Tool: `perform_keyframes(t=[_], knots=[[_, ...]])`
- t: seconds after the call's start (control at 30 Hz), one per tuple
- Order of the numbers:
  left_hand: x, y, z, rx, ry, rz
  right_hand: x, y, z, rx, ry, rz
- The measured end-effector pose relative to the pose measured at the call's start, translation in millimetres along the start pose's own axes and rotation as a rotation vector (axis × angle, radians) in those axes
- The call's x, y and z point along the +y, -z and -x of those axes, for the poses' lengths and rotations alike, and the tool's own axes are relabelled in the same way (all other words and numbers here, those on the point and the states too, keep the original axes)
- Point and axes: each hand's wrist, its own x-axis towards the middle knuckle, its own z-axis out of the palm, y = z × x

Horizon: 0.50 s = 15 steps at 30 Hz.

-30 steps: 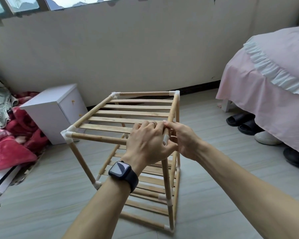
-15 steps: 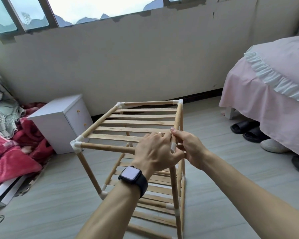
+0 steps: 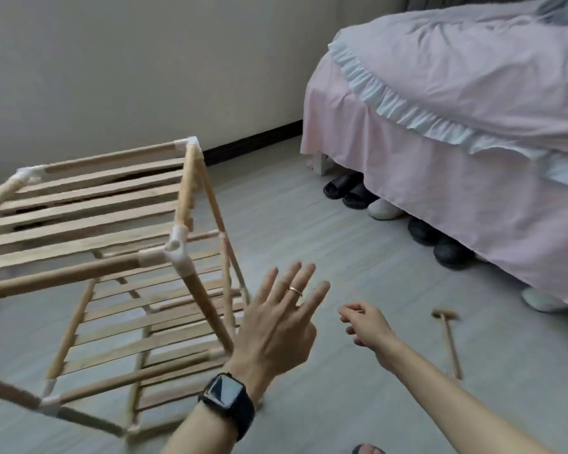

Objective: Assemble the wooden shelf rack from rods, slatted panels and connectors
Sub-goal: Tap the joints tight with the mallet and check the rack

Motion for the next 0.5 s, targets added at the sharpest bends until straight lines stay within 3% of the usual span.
perform_keyframes(t=[0.1,0.17,0.33,0.5], knots=[[27,-69,2,-0.432,0.216,0.218,70,44,-24,0.142,-0.158,0.089],[38,-117,8,-0.62,0.331,0.315,105,69,-39,0.222,-0.24,0.185],[53,-210,36,-0.895,0.478,0.471,164,115,-89,0.363,-0.361,0.487],[60,-270,71,-1.11,0.467,0.42,204,135,-135,0.428,-0.456,0.732]])
